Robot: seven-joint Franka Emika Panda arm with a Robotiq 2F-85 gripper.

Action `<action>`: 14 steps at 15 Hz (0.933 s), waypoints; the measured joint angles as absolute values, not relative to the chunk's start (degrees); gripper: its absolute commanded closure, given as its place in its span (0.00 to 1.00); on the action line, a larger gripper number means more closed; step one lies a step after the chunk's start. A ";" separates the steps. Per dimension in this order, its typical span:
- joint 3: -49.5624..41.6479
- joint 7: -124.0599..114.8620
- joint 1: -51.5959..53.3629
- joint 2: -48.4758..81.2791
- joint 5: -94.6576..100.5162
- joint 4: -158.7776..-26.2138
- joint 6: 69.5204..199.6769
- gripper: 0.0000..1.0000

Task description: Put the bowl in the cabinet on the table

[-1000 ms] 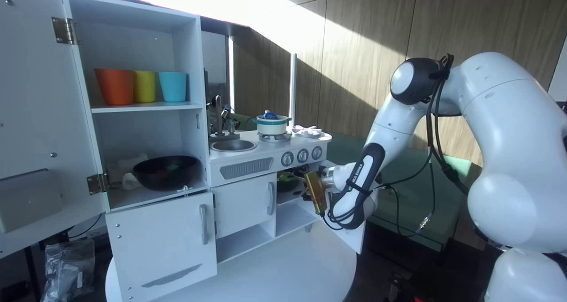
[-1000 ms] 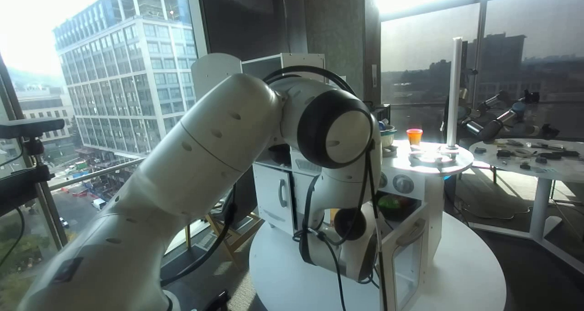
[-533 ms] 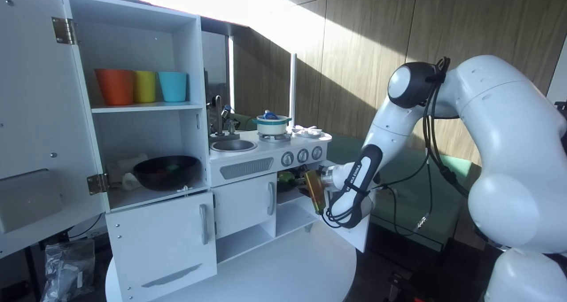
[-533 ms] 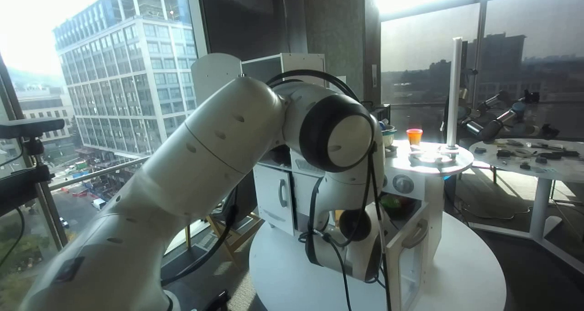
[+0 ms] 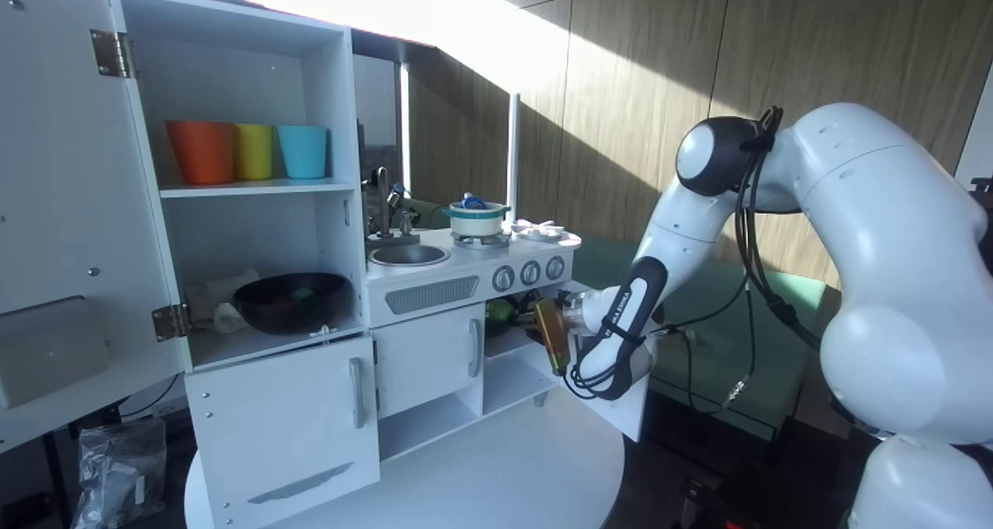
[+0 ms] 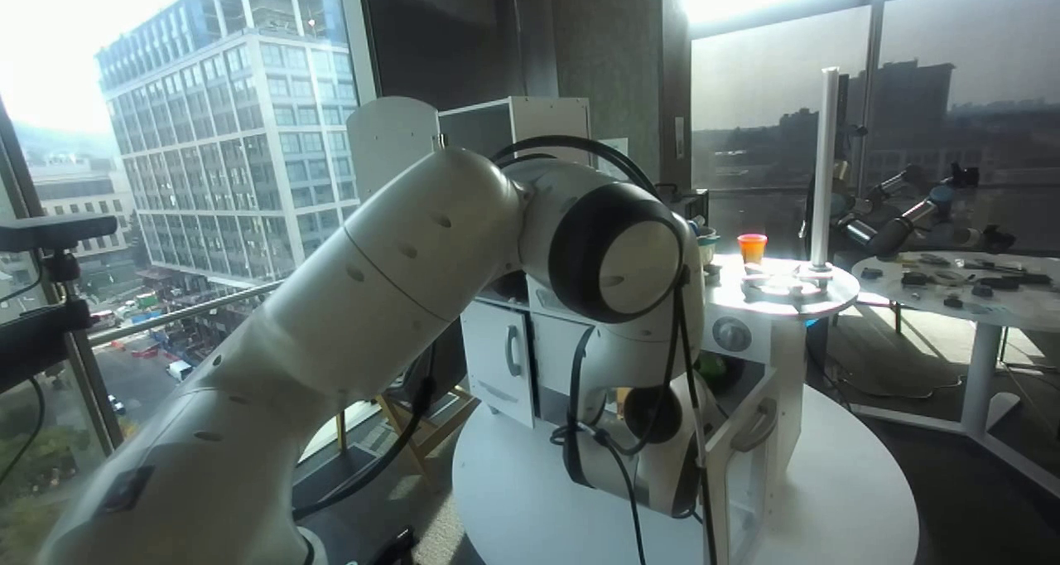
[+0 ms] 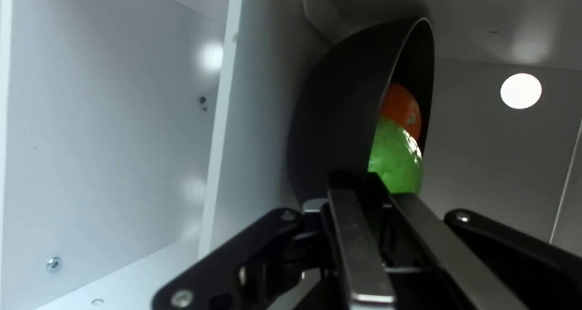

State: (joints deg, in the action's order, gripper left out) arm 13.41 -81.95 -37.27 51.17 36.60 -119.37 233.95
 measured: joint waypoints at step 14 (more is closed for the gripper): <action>12.73 -81.98 -34.38 52.86 36.61 -116.30 232.82 0.79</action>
State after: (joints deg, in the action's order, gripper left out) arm 12.73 -81.98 -34.38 52.86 36.61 -116.30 232.82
